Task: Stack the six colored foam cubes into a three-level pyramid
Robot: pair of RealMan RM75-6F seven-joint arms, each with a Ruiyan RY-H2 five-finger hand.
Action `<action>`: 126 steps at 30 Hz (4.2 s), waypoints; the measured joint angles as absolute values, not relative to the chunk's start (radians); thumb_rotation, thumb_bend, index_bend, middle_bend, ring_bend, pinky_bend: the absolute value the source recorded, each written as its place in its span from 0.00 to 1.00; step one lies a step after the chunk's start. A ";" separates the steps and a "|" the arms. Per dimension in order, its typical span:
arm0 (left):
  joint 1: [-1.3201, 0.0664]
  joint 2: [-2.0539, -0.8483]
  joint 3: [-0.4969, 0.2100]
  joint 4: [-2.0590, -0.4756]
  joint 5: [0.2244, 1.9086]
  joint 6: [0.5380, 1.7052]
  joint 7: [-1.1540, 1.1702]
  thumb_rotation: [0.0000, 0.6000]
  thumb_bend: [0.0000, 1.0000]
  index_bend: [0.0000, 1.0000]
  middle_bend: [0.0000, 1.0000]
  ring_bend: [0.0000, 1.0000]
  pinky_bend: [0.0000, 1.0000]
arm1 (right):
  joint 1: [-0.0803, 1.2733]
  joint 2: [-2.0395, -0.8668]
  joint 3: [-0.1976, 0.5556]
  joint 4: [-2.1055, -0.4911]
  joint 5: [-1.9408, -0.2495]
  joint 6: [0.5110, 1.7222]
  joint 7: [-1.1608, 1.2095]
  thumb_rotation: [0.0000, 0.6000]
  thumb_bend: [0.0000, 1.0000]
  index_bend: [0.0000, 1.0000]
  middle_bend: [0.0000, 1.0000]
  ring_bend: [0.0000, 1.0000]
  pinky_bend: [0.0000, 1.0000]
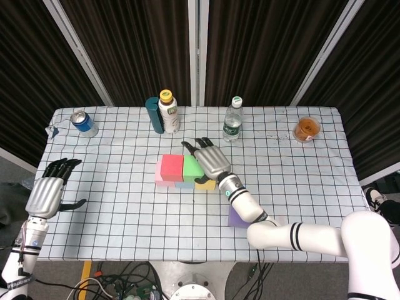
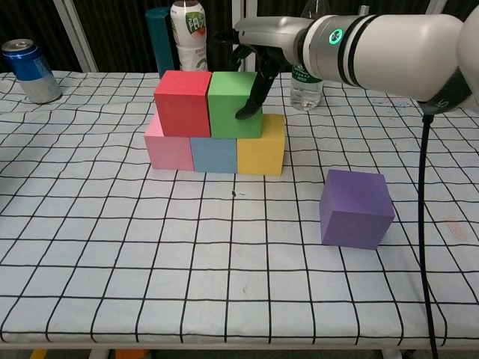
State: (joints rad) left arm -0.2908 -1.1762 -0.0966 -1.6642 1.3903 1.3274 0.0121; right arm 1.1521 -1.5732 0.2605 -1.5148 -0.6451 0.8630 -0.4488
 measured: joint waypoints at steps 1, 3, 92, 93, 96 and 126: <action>-0.291 -1.176 -0.097 -1.664 1.391 1.327 0.012 1.00 0.09 0.14 0.12 0.07 0.10 | 1.153 -1.574 0.260 -1.515 -0.644 0.863 -0.449 1.00 0.09 0.00 0.36 0.04 0.00; -0.291 -1.177 -0.098 -1.664 1.391 1.327 0.011 1.00 0.09 0.14 0.12 0.07 0.10 | 1.153 -1.575 0.261 -1.515 -0.642 0.865 -0.450 1.00 0.08 0.00 0.34 0.04 0.00; -0.278 -1.228 -0.100 -1.620 1.384 1.328 0.045 1.00 0.09 0.14 0.12 0.07 0.10 | 0.749 -1.147 0.300 -1.973 -1.190 0.908 0.029 1.00 0.19 0.00 0.39 0.07 0.02; -0.277 -1.228 -0.099 -1.620 1.384 1.328 0.043 1.00 0.09 0.14 0.12 0.07 0.10 | 0.770 -1.148 0.312 -1.972 -1.154 0.894 0.019 1.00 0.19 0.00 0.39 0.07 0.02; -0.276 -1.227 -0.097 -1.618 1.385 1.325 0.031 1.00 0.09 0.14 0.12 0.07 0.10 | 0.846 -1.157 0.344 -1.960 -1.028 0.849 -0.018 1.00 0.19 0.00 0.39 0.07 0.02; -0.267 -1.221 -0.103 -1.615 1.369 1.314 -0.018 1.00 0.09 0.14 0.12 0.07 0.10 | 1.258 -1.357 0.319 -1.627 -0.550 0.711 -0.206 1.00 0.19 0.00 0.37 0.07 0.02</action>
State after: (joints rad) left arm -0.2672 -1.2212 -0.1028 -1.6146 1.3687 1.3135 -0.0175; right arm 1.2583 -1.3568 0.3195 -1.6265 -0.5504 0.7107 -0.2059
